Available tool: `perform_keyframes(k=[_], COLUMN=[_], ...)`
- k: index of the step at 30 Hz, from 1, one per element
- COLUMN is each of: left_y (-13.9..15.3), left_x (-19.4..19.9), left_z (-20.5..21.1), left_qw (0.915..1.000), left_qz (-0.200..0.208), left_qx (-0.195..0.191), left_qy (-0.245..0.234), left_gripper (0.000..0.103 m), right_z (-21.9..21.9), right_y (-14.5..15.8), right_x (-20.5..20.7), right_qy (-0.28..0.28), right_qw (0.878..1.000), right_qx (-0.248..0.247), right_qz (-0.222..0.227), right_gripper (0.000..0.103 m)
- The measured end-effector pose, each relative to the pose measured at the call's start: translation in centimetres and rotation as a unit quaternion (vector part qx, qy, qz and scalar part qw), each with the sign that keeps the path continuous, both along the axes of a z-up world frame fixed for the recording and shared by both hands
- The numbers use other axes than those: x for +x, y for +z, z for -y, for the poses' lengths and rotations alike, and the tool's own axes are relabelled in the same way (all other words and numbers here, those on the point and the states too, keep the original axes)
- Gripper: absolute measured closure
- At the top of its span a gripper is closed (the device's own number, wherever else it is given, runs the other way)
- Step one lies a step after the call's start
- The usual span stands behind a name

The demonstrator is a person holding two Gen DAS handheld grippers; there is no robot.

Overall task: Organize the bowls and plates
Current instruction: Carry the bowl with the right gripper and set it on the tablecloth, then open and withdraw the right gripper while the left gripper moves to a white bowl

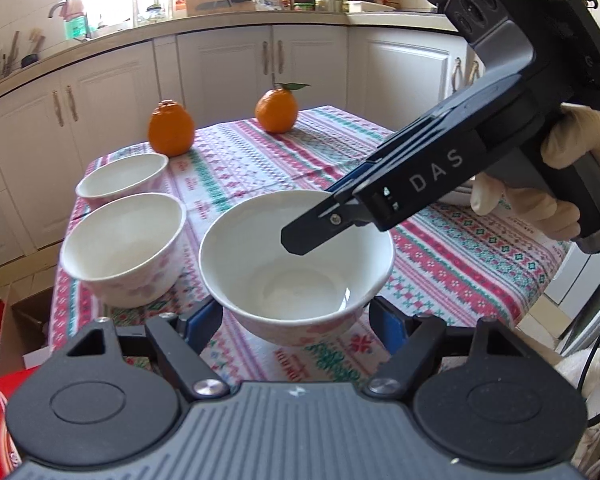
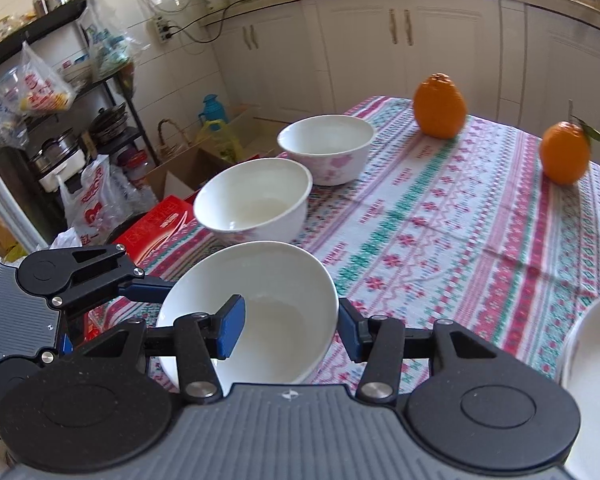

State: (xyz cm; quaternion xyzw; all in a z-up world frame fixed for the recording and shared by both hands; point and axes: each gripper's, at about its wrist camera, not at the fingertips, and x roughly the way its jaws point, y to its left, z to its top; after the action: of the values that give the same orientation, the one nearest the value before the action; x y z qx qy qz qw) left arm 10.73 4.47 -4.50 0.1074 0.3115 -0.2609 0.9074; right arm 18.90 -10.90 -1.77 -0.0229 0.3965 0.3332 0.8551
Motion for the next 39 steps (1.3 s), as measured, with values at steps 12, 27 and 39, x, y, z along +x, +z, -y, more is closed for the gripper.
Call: perform_keyframes(k=[12, 27, 39], left_y=[-0.5, -1.0, -1.1], left_x=[1.5, 2.3, 1.4], left_z=[3.3, 4.4, 3.5], left_qw=[0.9993, 0.999, 0.9993], left_qz=[-0.012, -0.018, -0.014], left_qx=[-0.005, 0.001, -0.003], left_qy=[-0.035, -0.04, -0.034], left_gripper=[0.023, 0.023, 0.002], right_z=[3.9, 4.8, 4.6], right_y=[-0.7, -1.4, -0.5], right_x=[0.2, 0.5, -0.1], right_qy=[-0.045, -0.054, -0.056], right_qw=[0.999, 0.999, 0.998], right_qx=[-0.001, -0.001, 0.005], right_qz=[-0.003, -0.009, 0.023], right_gripper=[0.046, 0.045, 0.0])
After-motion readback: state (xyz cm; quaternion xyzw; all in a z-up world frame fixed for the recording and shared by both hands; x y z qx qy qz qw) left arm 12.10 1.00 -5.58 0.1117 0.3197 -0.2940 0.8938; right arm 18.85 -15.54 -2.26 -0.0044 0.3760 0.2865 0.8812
